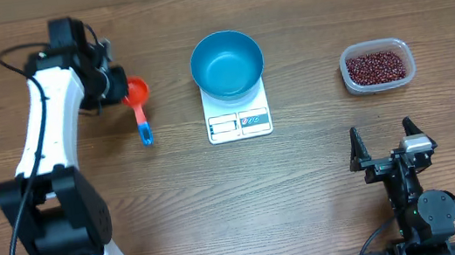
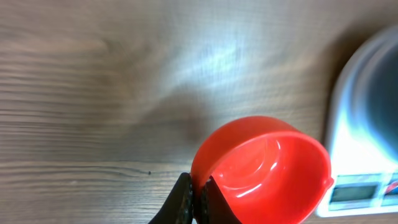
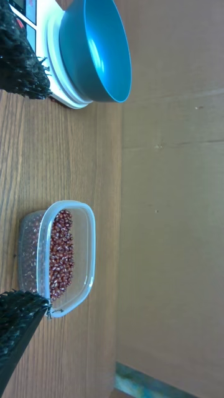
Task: Scoop item into bowl and weigh 150g on scale
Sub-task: 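Carry the red scoop with the left gripper toward the teal bowl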
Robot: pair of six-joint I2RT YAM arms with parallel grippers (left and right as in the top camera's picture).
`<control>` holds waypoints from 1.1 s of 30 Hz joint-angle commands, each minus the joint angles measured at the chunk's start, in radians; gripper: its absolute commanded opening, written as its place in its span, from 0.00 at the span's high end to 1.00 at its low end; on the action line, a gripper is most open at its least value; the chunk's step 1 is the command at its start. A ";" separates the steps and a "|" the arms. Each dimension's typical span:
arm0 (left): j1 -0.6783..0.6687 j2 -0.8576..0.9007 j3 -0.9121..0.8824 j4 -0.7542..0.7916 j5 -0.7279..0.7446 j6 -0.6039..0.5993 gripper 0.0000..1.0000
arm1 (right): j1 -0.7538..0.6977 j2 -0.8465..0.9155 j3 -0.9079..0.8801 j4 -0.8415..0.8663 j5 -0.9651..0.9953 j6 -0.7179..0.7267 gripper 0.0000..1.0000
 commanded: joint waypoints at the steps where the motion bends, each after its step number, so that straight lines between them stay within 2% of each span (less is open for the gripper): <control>1: 0.000 -0.085 0.146 -0.105 -0.058 -0.416 0.96 | 0.006 -0.010 -0.011 0.006 0.010 0.004 0.00; 3: 0.000 -0.114 0.187 -0.214 -0.025 -0.647 0.96 | 0.006 -0.010 -0.011 0.006 0.010 0.004 0.00; 9: -0.024 -0.146 0.188 -0.344 0.154 -0.798 0.96 | 0.006 -0.010 -0.011 0.006 0.010 0.004 0.00; 16: -0.156 -0.146 0.188 -0.375 0.156 -0.883 0.96 | 0.006 -0.010 -0.011 0.006 0.010 0.004 0.00; 21: -0.266 -0.146 0.188 -0.373 0.078 -0.973 0.96 | 0.006 -0.010 -0.011 0.006 0.010 0.004 0.00; 33: -0.429 -0.146 0.188 -0.286 -0.041 -0.980 0.96 | 0.006 -0.010 -0.011 0.028 0.008 0.015 0.00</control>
